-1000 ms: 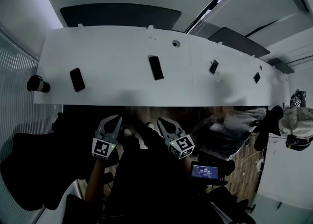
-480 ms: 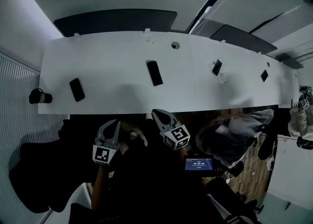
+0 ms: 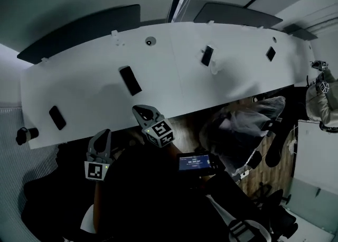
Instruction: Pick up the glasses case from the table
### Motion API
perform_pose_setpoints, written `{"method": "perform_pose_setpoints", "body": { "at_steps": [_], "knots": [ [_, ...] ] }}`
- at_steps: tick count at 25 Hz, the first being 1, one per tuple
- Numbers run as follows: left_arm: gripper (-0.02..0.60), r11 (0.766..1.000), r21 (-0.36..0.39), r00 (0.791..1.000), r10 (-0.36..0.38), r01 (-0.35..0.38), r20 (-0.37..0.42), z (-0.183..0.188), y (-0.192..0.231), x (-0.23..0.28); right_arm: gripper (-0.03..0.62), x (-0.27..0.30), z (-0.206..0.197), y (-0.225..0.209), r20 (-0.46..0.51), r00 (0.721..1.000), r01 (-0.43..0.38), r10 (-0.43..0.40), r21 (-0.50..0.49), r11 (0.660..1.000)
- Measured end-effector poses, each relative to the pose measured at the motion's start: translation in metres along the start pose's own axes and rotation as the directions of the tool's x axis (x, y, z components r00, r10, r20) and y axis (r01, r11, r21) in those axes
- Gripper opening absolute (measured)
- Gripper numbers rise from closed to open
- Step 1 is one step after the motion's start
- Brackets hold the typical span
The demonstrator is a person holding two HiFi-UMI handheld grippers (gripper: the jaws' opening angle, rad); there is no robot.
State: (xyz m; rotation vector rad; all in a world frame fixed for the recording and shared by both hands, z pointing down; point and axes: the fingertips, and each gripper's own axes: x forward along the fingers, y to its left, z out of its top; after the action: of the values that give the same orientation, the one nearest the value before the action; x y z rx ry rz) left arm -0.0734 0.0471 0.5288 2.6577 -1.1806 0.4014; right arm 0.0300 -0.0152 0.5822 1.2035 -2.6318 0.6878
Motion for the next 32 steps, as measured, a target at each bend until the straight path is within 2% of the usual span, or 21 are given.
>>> {"method": "perform_pose_setpoints", "body": {
  "at_steps": [4, 8, 12, 19, 22, 27, 32],
  "knots": [
    [0.005, 0.999, 0.036, 1.0, -0.003, 0.003, 0.003, 0.01, -0.008, 0.026, 0.006, 0.006, -0.007, -0.017, -0.046, 0.998, -0.037, 0.036, -0.014, 0.999],
    [0.005, 1.0, 0.021, 1.0, -0.006, 0.006, -0.003, 0.01, -0.011, 0.039, 0.006, 0.01, -0.003, -0.031, -0.089, 0.996, -0.013, 0.012, -0.012, 1.0],
    [0.005, 1.0, 0.014, 1.0, -0.027, 0.027, 0.002, 0.01, -0.004, 0.053, 0.006, 0.018, -0.009, -0.043, -0.079, 0.997, 0.003, -0.004, -0.01, 1.0],
    [0.005, 0.999, 0.011, 0.998, -0.052, 0.052, 0.023, 0.017, 0.027, 0.064, 0.008, 0.027, -0.007, -0.055, -0.172, 0.982, 0.077, -0.083, -0.042, 0.996],
    [0.005, 0.998, 0.014, 0.998, -0.056, 0.056, 0.033, 0.018, 0.043, 0.065, 0.008, 0.038, -0.021, -0.065, -0.198, 0.972, 0.112, -0.124, -0.068, 0.991],
    [0.005, 0.999, 0.001, 0.999, -0.037, 0.037, 0.033, 0.018, 0.076, 0.053, 0.014, 0.065, -0.056, -0.091, -0.301, 0.926, 0.207, -0.228, -0.102, 0.973],
    [0.005, 1.0, 0.006, 1.0, 0.004, -0.004, 0.028, 0.01, 0.11, 0.036, 0.132, 0.096, -0.088, -0.114, -0.413, 0.867, 0.25, -0.279, -0.124, 0.96]
  ]
}}
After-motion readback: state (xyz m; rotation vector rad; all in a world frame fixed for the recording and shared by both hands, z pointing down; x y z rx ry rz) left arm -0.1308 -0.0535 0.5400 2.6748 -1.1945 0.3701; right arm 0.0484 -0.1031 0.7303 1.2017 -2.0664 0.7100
